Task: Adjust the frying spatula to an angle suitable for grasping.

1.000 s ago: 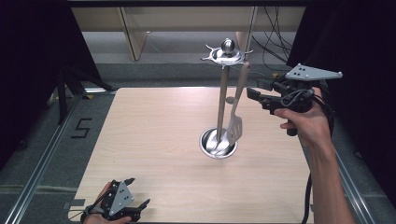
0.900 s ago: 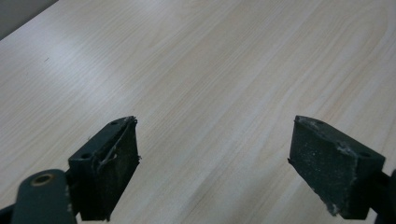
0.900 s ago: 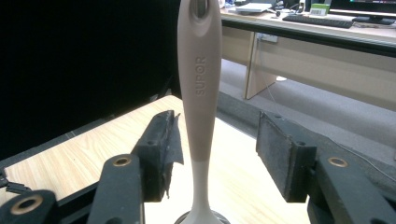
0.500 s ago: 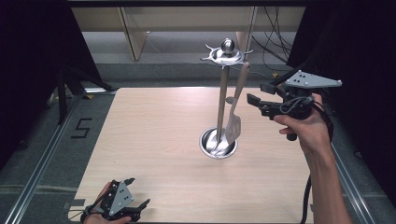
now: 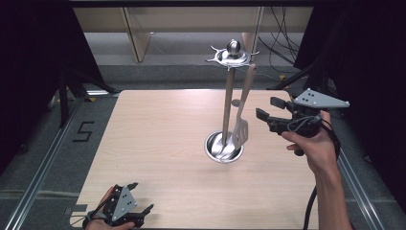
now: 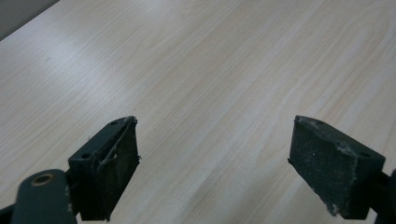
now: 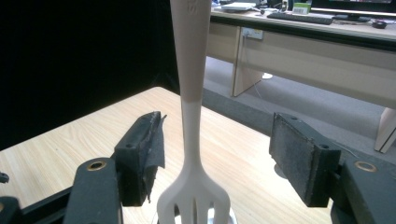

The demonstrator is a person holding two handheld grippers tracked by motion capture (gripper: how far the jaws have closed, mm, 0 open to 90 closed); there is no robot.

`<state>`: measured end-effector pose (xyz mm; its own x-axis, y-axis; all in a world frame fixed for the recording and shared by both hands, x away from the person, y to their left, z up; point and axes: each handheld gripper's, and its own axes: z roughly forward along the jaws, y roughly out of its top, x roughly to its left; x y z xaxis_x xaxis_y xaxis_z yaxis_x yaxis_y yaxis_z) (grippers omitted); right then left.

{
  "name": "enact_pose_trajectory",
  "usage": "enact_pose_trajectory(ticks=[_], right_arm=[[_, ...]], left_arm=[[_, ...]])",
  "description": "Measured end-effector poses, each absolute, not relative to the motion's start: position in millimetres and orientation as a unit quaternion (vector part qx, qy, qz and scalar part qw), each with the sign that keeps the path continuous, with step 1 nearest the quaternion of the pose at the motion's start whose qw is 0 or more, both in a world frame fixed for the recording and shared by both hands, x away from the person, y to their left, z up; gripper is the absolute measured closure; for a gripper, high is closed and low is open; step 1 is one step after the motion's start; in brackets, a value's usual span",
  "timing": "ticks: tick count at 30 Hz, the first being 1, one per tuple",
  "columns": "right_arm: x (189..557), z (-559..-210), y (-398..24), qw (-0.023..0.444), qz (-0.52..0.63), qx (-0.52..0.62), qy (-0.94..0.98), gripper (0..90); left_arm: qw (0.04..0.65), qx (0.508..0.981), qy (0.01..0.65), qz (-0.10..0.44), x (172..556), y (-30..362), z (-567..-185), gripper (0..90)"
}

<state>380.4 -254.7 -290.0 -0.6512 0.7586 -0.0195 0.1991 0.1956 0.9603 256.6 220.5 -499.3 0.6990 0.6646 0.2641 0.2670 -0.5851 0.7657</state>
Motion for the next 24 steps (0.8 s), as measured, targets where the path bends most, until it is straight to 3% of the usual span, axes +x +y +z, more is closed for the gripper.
enact_pose_trajectory(ticks=[24], right_arm=[[380, -335, -256, 0.234, 0.530, 0.346, 0.738, 33.6]], left_arm=[[0.367, 0.850, 0.273, 0.261, 256, 220, -498, 15.0]])
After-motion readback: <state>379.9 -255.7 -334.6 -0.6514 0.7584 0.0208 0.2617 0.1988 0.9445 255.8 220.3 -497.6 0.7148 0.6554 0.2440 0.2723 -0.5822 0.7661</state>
